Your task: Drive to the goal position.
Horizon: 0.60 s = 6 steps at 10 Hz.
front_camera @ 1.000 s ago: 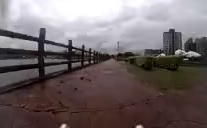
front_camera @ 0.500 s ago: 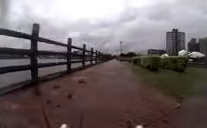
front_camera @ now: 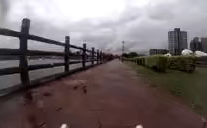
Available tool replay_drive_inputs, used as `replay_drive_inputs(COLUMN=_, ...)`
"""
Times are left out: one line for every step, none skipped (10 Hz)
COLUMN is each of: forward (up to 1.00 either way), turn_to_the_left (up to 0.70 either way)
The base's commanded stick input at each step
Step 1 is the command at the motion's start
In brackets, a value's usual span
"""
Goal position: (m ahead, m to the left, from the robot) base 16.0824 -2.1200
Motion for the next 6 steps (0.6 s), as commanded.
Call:
replay_drive_inputs(forward=0.85, turn_to_the_left=0.01)
replay_drive_inputs(forward=0.85, turn_to_the_left=-0.12)
replay_drive_inputs(forward=0.85, turn_to_the_left=-0.32)
replay_drive_inputs(forward=0.85, turn_to_the_left=-0.33)
replay_drive_inputs(forward=0.85, turn_to_the_left=-0.33)
replay_drive_inputs(forward=0.85, turn_to_the_left=-0.33)
